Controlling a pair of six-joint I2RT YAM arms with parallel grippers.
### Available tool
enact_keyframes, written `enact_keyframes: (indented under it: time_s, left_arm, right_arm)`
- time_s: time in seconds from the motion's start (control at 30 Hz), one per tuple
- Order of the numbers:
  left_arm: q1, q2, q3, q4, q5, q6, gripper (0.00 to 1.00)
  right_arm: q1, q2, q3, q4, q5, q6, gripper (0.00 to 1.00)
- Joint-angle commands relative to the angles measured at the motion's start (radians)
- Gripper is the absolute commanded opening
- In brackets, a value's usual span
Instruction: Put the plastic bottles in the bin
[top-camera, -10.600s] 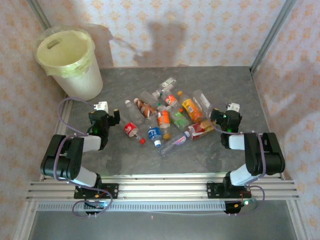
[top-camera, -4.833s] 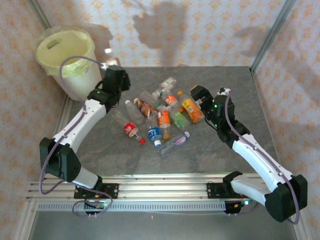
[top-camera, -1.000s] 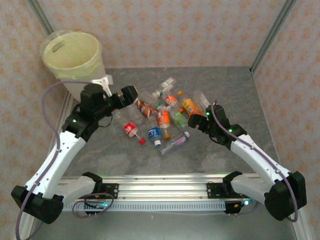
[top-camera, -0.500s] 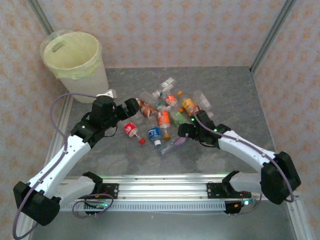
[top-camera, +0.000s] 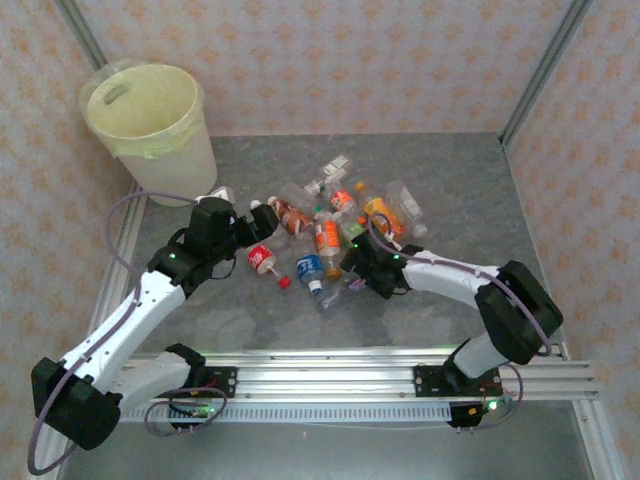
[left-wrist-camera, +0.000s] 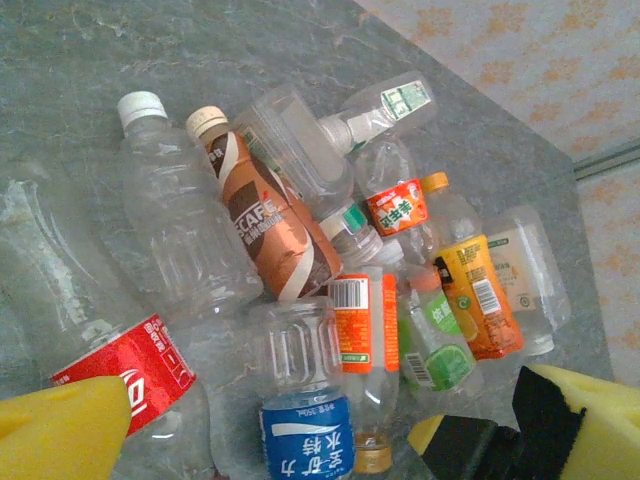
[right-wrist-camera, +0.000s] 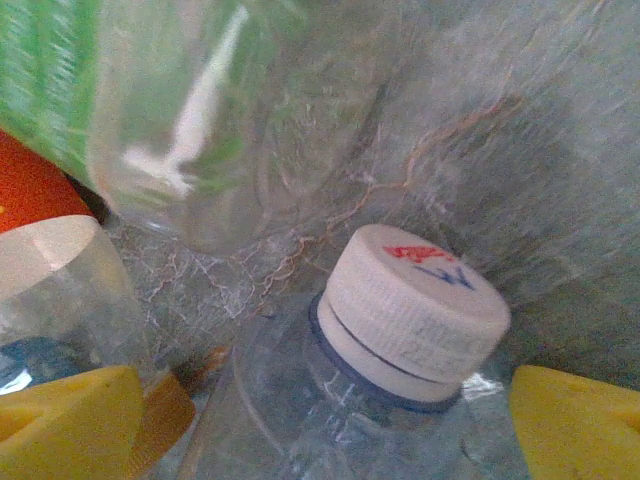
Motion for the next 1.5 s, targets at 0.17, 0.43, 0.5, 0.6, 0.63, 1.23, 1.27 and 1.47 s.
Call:
enact_keyframes:
  time_s: [0.17, 0.43, 0.5, 0.6, 0.63, 1.23, 1.27, 1.47]
  left_arm:
    - [-0.012, 0.004, -0.029, -0.010, -0.007, 0.018, 1.00]
    - [-0.012, 0.007, -0.030, 0.021, 0.042, 0.044, 1.00]
    - [-0.012, 0.010, -0.028, 0.022, 0.048, 0.049, 1.00]
    - [-0.014, 0.015, -0.032, 0.033, 0.058, 0.048, 1.00]
    - [-0.015, 0.017, -0.035, 0.037, 0.061, 0.047, 1.00]
    - [-0.034, 0.065, -0.041, 0.118, 0.240, 0.159, 1.00]
    - [-0.035, 0.067, -0.040, 0.126, 0.256, 0.170, 1.00]
    - [-0.034, 0.086, 0.003, 0.138, 0.389, 0.278, 1.00]
  right_arm:
    - [0.006, 0.045, 0.014, 0.046, 0.026, 0.088, 0.81]
    - [0.005, -0.007, -0.046, 0.084, 0.075, 0.096, 0.58]
    - [0.006, -0.032, -0.056, 0.091, 0.094, 0.081, 0.53]
    - [0.007, -0.074, -0.065, 0.100, 0.116, 0.037, 0.47]
    - [0.006, -0.084, -0.065, 0.104, 0.120, 0.017, 0.45]
    - [0.007, -0.258, -0.067, 0.361, 0.052, -0.255, 0.27]
    - [0.007, -0.271, -0.067, 0.383, 0.050, -0.267, 0.27]
    - [0.006, -0.303, -0.011, 0.471, 0.000, -0.334, 0.26]
